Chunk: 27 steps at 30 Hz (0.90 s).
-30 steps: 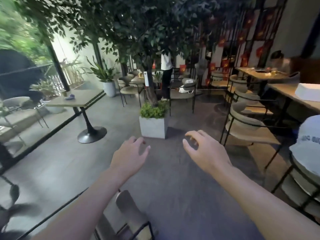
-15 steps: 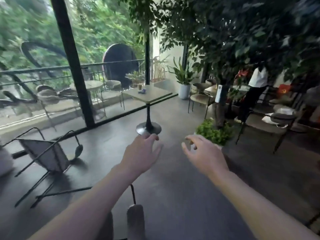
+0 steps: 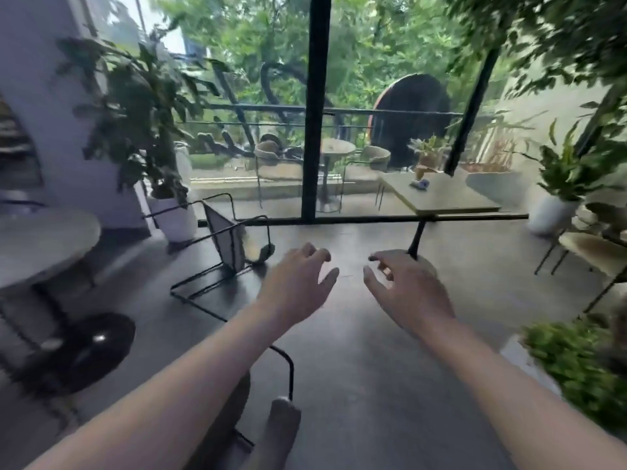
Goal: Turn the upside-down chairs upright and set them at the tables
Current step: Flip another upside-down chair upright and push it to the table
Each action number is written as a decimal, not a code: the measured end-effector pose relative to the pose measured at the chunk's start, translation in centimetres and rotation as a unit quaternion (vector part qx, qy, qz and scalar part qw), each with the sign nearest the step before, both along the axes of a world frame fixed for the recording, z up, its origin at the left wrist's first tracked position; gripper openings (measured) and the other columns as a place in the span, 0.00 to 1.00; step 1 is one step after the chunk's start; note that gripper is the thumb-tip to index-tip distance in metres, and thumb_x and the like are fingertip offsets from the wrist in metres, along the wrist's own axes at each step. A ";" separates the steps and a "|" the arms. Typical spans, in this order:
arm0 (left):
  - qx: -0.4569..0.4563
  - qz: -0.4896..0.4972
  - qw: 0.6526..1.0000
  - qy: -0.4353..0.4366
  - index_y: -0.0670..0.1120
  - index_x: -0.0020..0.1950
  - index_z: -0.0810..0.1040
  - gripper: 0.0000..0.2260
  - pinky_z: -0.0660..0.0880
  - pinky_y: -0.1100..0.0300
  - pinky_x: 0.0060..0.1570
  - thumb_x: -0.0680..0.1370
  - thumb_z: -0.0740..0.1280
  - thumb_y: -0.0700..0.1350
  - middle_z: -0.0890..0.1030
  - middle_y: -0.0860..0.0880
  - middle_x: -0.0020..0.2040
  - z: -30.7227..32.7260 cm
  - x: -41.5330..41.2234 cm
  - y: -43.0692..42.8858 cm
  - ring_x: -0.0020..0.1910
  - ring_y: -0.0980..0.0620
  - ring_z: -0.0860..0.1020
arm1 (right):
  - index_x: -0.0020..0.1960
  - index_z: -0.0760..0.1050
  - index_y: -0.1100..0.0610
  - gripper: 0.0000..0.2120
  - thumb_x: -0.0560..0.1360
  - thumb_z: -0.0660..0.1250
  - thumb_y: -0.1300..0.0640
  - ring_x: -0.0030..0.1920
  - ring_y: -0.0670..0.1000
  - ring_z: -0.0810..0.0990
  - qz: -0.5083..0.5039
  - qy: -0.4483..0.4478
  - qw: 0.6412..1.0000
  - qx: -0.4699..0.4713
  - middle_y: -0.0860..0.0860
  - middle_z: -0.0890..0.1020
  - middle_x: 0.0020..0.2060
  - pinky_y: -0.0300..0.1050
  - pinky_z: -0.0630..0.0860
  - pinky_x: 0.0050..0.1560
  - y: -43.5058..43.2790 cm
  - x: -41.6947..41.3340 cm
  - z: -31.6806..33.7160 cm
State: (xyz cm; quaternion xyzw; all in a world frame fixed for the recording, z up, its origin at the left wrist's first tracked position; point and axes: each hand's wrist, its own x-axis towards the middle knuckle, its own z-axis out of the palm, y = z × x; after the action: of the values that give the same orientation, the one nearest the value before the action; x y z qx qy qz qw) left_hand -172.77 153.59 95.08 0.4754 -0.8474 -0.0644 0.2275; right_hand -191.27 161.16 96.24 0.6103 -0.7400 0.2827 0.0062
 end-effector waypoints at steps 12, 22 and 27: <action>0.061 0.340 0.938 -0.013 0.51 0.64 0.74 0.17 0.77 0.46 0.50 0.82 0.57 0.60 0.74 0.50 0.60 -6.7 5.0 2.4 0.60 0.47 0.72 | 0.63 0.79 0.46 0.16 0.80 0.62 0.41 0.52 0.51 0.82 0.356 0.063 0.932 0.031 0.44 0.81 0.54 0.47 0.78 0.46 -11.3 5.6 -7.7; 0.123 0.473 0.872 -0.029 0.54 0.64 0.73 0.16 0.76 0.52 0.45 0.82 0.56 0.61 0.74 0.54 0.58 -16.7 5.8 -0.2 0.58 0.51 0.73 | 0.62 0.79 0.47 0.18 0.80 0.59 0.40 0.47 0.48 0.82 0.503 0.047 0.863 0.030 0.43 0.81 0.50 0.48 0.80 0.39 -19.8 9.9 -18.4; 0.149 0.534 0.828 -0.084 0.52 0.63 0.74 0.18 0.75 0.51 0.45 0.82 0.55 0.61 0.75 0.51 0.58 -29.6 8.9 -2.4 0.60 0.48 0.73 | 0.60 0.80 0.48 0.18 0.79 0.58 0.41 0.47 0.50 0.82 0.577 0.055 0.815 0.006 0.45 0.81 0.48 0.50 0.80 0.37 -24.4 14.1 -31.8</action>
State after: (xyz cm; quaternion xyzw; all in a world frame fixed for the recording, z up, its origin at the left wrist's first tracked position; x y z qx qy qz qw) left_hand -163.86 151.22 65.50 0.8857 -0.4568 -0.0184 0.0809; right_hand -177.18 136.80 64.41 0.9398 -0.2523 0.1962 -0.1211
